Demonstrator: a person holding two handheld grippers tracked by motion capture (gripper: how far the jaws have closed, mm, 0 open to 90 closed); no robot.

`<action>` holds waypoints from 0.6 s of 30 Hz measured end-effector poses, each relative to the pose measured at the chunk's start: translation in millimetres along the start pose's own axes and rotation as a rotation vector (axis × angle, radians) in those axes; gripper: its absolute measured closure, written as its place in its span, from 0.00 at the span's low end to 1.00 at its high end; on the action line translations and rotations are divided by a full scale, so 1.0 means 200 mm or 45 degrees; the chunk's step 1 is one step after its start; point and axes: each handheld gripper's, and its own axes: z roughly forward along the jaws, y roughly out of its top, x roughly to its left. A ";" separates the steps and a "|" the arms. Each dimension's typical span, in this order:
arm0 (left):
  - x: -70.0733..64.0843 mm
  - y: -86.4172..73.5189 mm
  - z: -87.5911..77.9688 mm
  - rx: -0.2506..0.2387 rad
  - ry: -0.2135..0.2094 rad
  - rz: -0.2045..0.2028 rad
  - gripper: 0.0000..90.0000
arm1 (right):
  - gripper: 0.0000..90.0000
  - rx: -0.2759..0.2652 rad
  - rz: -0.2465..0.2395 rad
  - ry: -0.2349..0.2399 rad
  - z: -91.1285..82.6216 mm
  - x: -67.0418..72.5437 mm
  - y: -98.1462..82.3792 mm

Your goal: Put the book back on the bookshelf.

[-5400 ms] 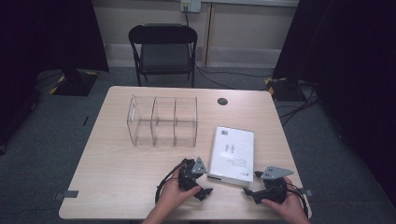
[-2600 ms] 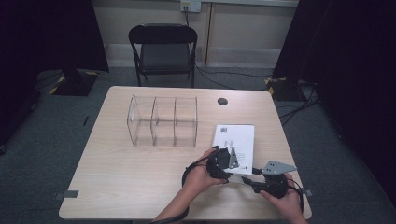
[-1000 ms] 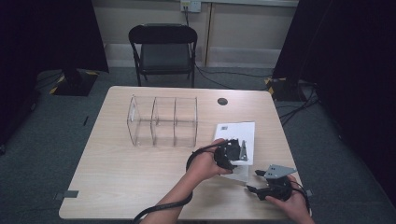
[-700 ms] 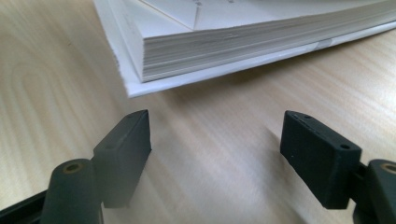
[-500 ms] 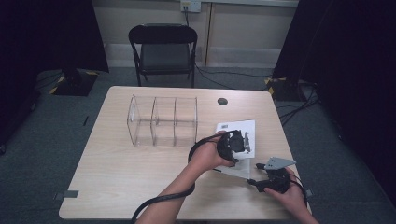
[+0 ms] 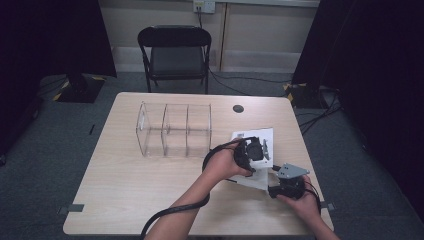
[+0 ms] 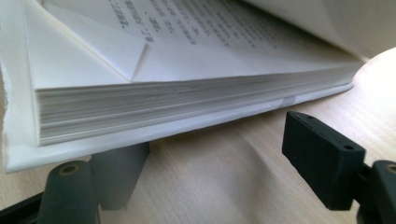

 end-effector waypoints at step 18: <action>0.02 0.02 -0.03 0.027 -0.005 -0.027 0.52 | 0.42 -0.092 -0.620 -0.089 -0.07 0.06 0.14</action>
